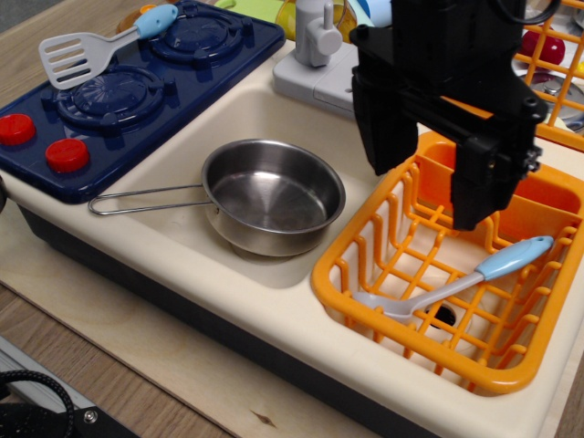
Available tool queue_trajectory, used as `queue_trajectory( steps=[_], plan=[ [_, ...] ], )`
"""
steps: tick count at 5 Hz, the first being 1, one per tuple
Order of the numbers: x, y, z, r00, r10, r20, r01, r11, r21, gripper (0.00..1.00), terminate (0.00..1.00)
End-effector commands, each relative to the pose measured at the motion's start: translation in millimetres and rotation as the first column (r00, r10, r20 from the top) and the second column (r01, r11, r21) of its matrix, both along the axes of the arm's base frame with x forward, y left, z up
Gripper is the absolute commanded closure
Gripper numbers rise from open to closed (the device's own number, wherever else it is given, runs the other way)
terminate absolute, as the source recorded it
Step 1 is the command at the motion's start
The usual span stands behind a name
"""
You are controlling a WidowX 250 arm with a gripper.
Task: Put spoon into pan
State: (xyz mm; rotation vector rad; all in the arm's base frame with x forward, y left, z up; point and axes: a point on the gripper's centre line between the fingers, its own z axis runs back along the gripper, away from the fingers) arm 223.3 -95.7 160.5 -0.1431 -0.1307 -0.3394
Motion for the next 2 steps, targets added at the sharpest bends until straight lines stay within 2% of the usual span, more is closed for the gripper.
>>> queue_trajectory(
  steps=[1,2],
  plan=[
    [0,0,0,1.000,0.000,0.000,0.000,1.000,0.000,0.00,0.00],
    [6,-11,-6,1.000,-0.026,-0.003,0.027,0.999,0.044,0.00,0.00]
  ],
)
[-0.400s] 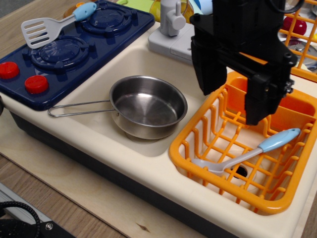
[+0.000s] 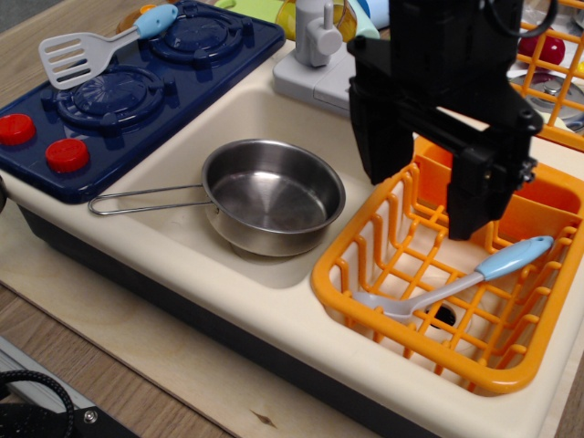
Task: Put spoon into pan
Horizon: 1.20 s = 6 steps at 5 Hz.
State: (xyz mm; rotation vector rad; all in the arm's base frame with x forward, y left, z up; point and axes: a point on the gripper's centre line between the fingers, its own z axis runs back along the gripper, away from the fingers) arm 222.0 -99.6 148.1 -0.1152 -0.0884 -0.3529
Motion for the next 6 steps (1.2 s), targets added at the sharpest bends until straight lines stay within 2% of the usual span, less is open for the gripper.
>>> queue_trajectory(
  steps=[1,3,6],
  plan=[
    [7,-12,-5,0.999,-0.019,0.041,0.018,1.000,0.026,0.00,0.00],
    [5,-15,-33,0.993,-0.046,0.106,0.040,0.997,0.059,0.00,0.00],
    [11,-17,-70,0.978,-0.067,0.195,0.065,0.998,0.014,0.00,0.00]
  ],
)
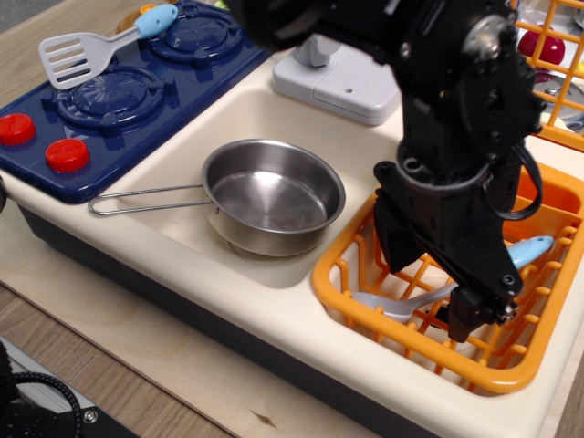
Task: Put spoon into pan
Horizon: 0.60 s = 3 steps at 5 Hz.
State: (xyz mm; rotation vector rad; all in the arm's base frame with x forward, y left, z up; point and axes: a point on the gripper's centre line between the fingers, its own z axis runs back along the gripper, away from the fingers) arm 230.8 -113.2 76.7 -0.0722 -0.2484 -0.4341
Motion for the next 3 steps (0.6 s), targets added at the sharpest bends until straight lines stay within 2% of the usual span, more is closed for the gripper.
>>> queue_trajectory(
  steps=[1,2,3],
  plan=[
    [3.4,-2.0,7.6,1.000,0.003,0.017,-0.003,1.000,-0.010,0.00,0.00],
    [2.3,-3.1,4.3,1.000,0.009,0.026,-0.008,1.000,-0.010,0.00,0.00],
    [0.7,-3.7,-0.7,0.999,0.031,0.039,-0.030,0.999,-0.021,1.00,0.00]
  ],
)
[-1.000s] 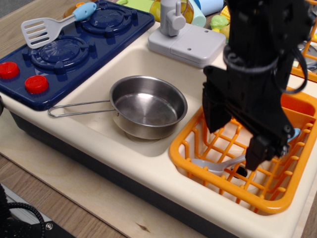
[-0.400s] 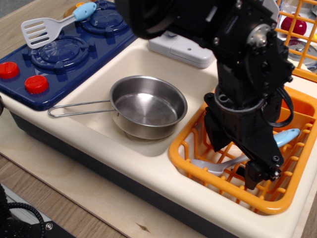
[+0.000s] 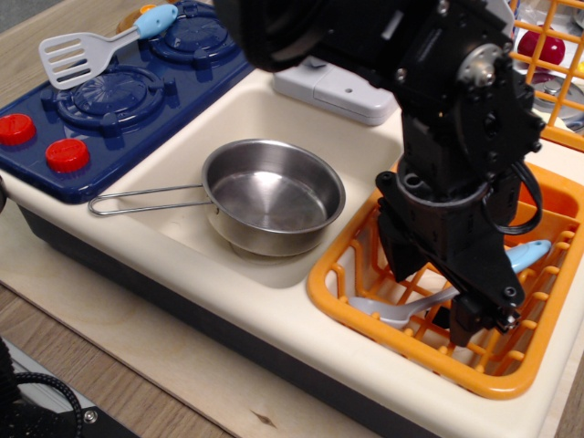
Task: Put spoon into pan
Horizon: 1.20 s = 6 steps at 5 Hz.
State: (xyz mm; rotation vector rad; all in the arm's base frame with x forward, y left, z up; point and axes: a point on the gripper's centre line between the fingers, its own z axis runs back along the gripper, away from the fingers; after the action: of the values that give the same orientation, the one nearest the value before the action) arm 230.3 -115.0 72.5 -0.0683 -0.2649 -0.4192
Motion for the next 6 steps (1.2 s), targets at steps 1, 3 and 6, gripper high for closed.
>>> queue_trajectory(
  steps=[1,3,6],
  plan=[
    [2,-5,8,1.000,0.024,0.009,-0.023,0.999,-0.022,1.00,0.00],
    [13,-3,47,0.998,0.021,-0.067,-0.021,1.000,0.001,1.00,0.00],
    [14,21,110,0.989,0.012,-0.146,0.000,0.996,0.086,1.00,0.00]
  ],
)
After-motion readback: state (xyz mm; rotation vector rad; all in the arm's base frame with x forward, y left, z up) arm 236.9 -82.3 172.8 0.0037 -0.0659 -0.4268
